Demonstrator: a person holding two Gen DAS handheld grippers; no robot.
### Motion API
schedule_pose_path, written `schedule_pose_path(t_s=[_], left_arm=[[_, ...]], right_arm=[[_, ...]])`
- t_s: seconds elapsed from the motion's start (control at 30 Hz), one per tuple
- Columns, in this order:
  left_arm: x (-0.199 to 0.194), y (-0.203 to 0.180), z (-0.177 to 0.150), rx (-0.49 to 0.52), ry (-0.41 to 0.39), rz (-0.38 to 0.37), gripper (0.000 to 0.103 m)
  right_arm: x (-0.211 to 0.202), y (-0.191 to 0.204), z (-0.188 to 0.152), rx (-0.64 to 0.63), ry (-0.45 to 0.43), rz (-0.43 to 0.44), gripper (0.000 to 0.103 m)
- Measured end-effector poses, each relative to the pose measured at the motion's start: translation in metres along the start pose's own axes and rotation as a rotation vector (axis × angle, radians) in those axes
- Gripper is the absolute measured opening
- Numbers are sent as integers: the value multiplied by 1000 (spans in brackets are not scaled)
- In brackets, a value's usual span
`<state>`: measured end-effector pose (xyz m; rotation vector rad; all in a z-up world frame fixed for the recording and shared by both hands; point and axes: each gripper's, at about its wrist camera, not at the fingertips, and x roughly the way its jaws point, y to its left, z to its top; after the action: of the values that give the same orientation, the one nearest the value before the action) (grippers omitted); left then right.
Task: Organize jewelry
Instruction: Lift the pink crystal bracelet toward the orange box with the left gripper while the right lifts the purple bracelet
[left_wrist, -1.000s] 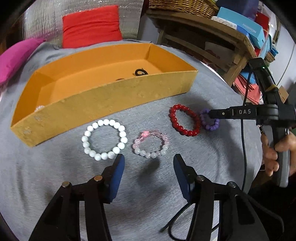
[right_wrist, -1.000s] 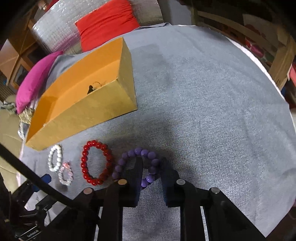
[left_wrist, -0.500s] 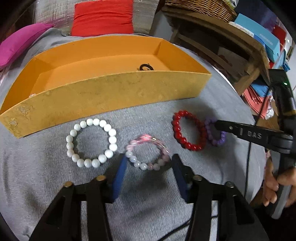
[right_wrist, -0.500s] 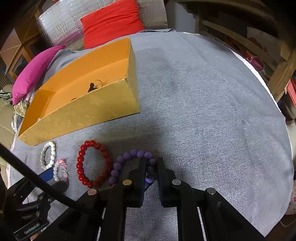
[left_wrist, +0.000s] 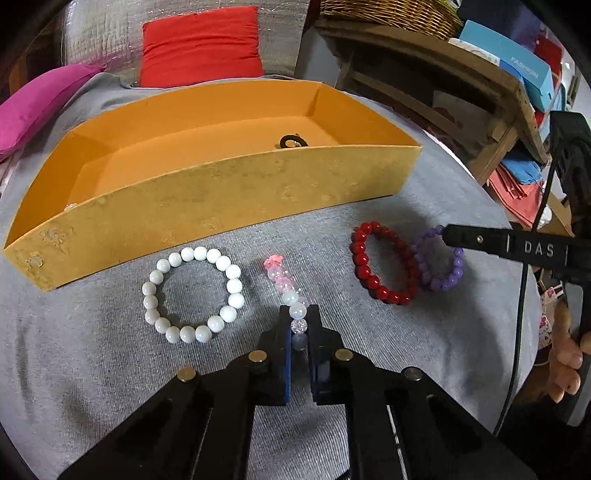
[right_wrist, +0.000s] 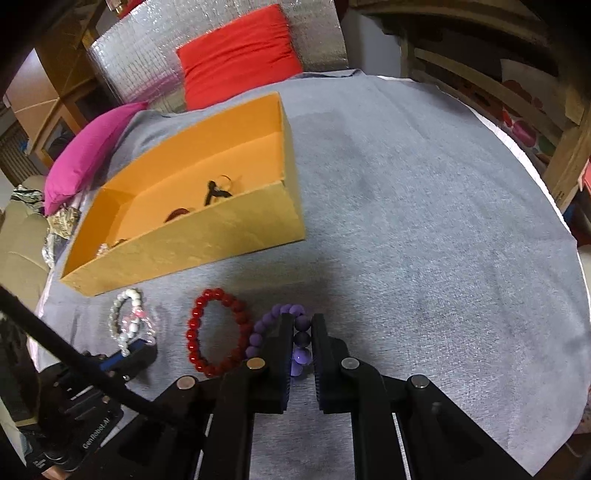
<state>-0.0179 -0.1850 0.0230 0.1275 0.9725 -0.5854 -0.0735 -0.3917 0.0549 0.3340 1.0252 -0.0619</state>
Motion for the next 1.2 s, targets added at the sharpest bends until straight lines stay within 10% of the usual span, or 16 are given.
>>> schedule_pose_path(t_s=[0.63,1.2], left_arm=[[-63,31,-10,9,-126,29,8],[-83,65,47,-71,-212,88,8]], right_arm=[[-36,24,6,-4,-134,174,11],[-49,89,44,-51,-252,292,11]])
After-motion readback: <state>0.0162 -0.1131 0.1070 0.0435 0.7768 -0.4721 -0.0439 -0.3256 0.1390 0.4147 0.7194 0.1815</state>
